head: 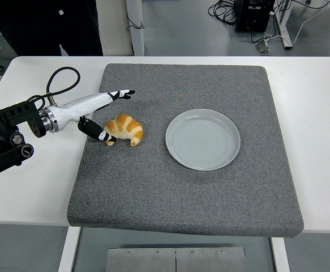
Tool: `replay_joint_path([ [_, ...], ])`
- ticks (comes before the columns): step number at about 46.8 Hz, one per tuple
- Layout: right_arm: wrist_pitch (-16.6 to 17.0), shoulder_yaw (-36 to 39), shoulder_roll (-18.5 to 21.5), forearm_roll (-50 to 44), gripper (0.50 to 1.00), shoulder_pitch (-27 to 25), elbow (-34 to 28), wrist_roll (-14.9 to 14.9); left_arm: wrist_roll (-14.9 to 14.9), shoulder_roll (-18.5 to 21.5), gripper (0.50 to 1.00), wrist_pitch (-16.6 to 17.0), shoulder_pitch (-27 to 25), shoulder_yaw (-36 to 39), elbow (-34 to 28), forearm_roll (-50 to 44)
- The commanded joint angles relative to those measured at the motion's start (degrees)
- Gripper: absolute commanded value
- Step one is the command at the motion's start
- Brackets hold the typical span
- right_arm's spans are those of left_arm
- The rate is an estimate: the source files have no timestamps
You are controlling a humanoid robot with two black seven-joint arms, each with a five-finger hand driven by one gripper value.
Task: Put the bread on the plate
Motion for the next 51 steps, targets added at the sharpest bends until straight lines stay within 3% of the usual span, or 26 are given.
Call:
replay_joint_path([
  [1, 0.0, 0.0, 0.0, 0.1, 1.0, 0.0, 0.0, 0.0, 0.0, -0.3, 0.968, 0.1, 0.2, 0.1, 0.0, 0.1],
  [18, 0.0, 0.0, 0.0, 0.0, 1.0, 0.0, 0.0, -0.1, 0.0, -1.5, 0.958, 3.7, 0.0, 3.3, 0.8, 0.1],
  [25, 0.0, 0.0, 0.0, 0.0, 1.0, 0.0, 0.0, 0.0, 0.0, -2.9, 0.936, 3.7, 0.0, 3.6, 1.9, 0.1],
  [36, -0.1, 0.0, 0.0, 0.0, 1.0, 0.0, 0.0, 0.0, -0.1, -3.8, 0.865, 3.8, 0.2, 3.7, 3.3, 0.1],
  [41, 0.0, 0.0, 0.0, 0.0, 1.0, 0.0, 0.0, 0.0, -0.1, -3.8, 0.807, 3.7, 0.4, 3.8, 3.8, 0.1],
  [51, 0.0, 0.0, 0.0, 0.0, 1.0, 0.0, 0.0, 0.0, -0.2, -3.9, 0.752, 3.8, 0.1, 4.7, 3.9, -0.3],
])
